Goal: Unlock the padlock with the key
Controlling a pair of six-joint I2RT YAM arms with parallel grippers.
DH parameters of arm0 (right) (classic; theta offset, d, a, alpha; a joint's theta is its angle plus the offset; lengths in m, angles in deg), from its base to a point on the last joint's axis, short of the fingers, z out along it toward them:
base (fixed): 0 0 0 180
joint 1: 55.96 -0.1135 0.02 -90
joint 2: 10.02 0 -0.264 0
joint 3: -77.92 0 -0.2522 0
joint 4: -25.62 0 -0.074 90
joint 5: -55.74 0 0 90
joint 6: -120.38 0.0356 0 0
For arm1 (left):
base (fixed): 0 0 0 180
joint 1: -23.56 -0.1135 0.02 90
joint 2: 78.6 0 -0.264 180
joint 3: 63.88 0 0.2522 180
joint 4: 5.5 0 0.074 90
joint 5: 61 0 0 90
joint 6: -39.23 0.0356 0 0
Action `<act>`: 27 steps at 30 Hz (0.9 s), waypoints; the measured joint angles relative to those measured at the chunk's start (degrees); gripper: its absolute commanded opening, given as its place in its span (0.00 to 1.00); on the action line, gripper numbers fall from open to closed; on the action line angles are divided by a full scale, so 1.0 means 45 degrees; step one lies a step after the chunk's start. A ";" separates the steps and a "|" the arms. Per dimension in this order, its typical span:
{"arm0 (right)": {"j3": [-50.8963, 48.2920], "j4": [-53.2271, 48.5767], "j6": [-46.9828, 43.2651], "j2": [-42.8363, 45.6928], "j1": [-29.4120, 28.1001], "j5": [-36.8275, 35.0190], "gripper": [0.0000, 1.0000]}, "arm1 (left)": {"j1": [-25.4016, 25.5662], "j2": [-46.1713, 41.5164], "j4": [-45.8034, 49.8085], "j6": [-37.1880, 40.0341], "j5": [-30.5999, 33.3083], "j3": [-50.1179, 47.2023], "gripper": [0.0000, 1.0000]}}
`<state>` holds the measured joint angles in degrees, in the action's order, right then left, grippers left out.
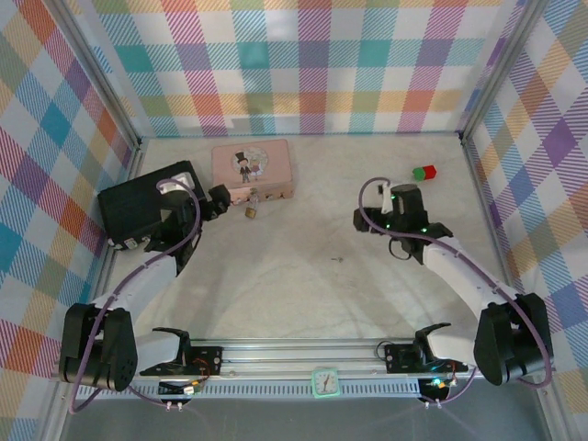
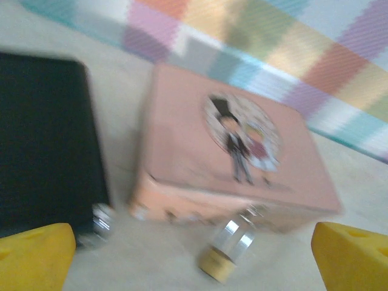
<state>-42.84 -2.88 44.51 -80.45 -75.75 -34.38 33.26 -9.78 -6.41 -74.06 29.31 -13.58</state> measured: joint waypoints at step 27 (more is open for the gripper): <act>0.1297 -0.2186 0.5401 -0.4775 -0.3623 -0.0355 0.35 | 0.3929 0.1807 0.0967 -0.3351 0.0597 0.0432 0.99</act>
<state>-37.01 -12.72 68.82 -101.94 -92.06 -35.97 50.94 -1.65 -2.06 -89.14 32.00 -11.63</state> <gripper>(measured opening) 0.354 0.994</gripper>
